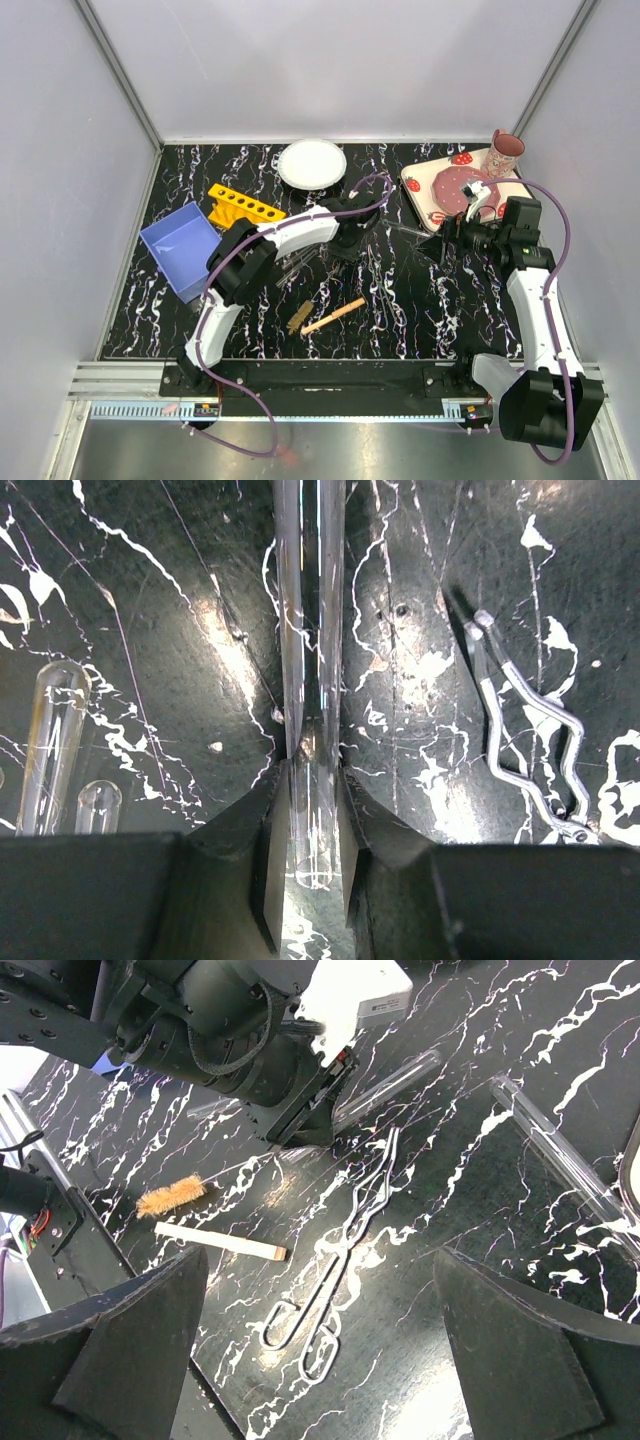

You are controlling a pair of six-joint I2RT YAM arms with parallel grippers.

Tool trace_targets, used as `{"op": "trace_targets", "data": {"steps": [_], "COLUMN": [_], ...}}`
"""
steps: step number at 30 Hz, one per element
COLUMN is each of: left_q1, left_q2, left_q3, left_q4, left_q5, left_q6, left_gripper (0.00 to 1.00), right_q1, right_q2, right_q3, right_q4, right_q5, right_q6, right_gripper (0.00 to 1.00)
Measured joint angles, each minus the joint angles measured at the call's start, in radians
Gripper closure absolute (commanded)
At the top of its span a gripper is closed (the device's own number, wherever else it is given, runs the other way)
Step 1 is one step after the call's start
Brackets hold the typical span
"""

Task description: Organize the chemistry lab equipment

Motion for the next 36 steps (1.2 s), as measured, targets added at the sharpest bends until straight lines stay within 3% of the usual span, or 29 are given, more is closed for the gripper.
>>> {"op": "trace_targets", "data": {"steps": [8,22,27,36], "left_q1": [0.016,0.041,0.039,-0.01], "left_q2": [-0.061,-0.524,-0.652,-0.802], "left_q3": [-0.094,-0.5,-0.644,-0.805], "left_q4": [0.092,0.439,0.625,0.914], "left_q5": [0.002,0.096,0.151,0.166], "left_q6": [-0.021,-0.185,-0.307,-0.49], "left_gripper": [0.8,0.81,0.81,0.81], "right_q1": [-0.001,0.017,0.115,0.364], "right_q2": [0.0,0.161,0.188,0.249], "right_q3": [-0.005,0.035,0.091,0.14], "right_q4": [0.0,-0.004,0.019,0.275], "right_q5": [-0.023,-0.134,-0.122,-0.058], "right_q6": [0.004,0.076,0.157,0.515], "right_gripper": [0.0,0.01,0.01,0.05]}}
